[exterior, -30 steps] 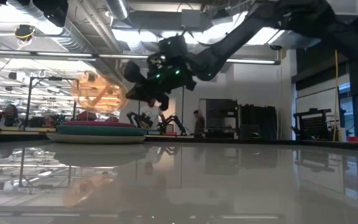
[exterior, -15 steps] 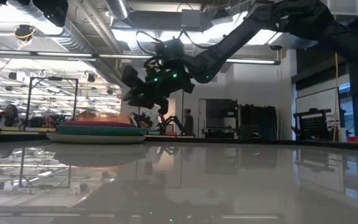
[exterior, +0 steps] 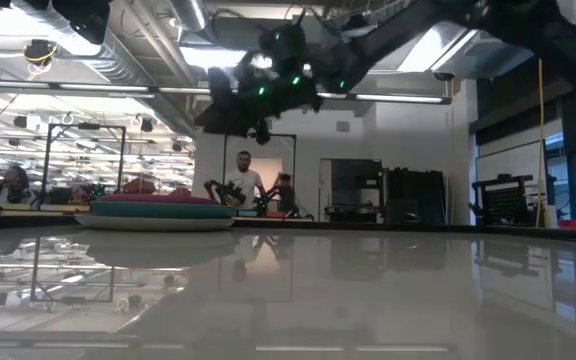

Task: Stack plastic plates
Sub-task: Return to Home Position

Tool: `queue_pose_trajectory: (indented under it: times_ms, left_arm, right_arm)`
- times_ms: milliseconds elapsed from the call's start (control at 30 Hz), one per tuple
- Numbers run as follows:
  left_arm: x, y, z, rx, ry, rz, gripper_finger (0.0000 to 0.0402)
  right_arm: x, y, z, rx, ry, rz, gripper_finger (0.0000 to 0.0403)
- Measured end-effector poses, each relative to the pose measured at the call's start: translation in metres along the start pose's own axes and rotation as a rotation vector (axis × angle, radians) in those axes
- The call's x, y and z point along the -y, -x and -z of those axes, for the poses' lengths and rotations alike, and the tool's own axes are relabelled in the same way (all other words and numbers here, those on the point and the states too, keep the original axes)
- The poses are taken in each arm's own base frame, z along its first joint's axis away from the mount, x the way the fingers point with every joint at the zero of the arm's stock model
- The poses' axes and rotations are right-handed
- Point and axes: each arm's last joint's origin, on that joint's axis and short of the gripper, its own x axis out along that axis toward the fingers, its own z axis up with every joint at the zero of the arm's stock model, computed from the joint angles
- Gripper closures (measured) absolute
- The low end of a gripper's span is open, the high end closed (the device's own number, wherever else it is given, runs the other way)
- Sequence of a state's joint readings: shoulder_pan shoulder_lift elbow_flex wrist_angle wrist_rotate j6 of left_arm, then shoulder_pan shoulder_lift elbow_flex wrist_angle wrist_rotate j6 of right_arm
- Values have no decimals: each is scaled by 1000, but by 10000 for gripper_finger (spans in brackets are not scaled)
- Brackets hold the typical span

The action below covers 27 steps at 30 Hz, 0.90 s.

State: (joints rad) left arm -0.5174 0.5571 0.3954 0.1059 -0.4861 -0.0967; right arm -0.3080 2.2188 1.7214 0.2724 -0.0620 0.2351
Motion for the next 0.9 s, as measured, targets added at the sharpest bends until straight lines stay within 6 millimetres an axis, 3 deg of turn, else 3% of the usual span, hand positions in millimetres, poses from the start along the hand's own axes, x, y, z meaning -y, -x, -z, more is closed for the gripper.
queue_pose_trajectory:
  times_ms: [133,233,433,767,900]
  left_arm:
    - [0,0,0,-1,-3,-2,289]
    - [-1,0,2,-18,-14,-32,289]
    - [-5,1,10,-81,-59,-122,298]
    - [-7,4,7,-61,-91,-144,392]
    - [-9,9,3,-35,-97,-144,394]
  right_arm:
    - [-9,23,-23,-57,87,-52,286]
    - [-11,45,-27,-67,137,-44,296]
    - [-10,107,-6,-30,193,-55,328]
    - [-14,241,32,37,282,-222,375]
    - [-15,287,42,107,287,-232,399]
